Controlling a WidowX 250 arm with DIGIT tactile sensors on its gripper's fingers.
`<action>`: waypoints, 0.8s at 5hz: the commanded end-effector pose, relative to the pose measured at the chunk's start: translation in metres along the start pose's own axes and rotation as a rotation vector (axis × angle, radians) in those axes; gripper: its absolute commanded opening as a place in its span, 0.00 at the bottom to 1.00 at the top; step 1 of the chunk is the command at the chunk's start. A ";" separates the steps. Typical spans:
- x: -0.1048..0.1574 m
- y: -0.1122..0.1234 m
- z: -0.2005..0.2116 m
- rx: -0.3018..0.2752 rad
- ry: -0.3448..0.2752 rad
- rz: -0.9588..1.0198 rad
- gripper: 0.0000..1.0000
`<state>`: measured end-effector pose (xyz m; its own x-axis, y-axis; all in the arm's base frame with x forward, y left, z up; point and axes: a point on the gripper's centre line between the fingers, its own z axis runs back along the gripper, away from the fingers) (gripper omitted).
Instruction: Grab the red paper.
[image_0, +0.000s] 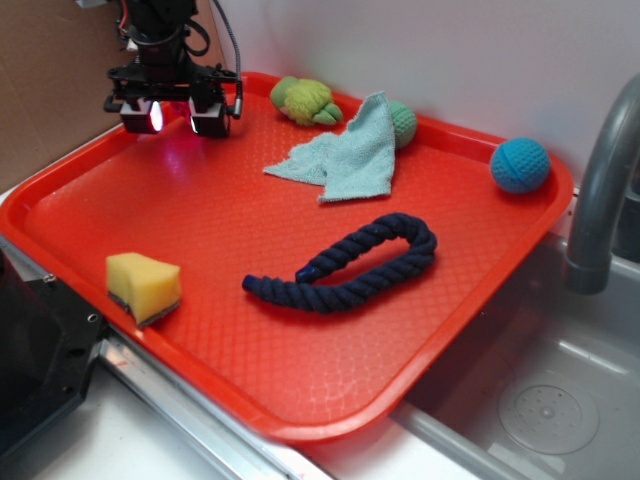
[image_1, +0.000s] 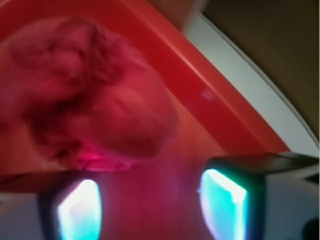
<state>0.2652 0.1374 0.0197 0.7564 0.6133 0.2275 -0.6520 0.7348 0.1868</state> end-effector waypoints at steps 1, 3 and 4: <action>-0.004 0.002 0.001 0.049 -0.001 -0.020 0.00; -0.006 0.002 0.003 0.056 -0.001 -0.024 0.00; -0.005 0.004 0.016 0.031 -0.020 -0.042 0.00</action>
<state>0.2585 0.1265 0.0221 0.7910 0.5763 0.2054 -0.6115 0.7545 0.2382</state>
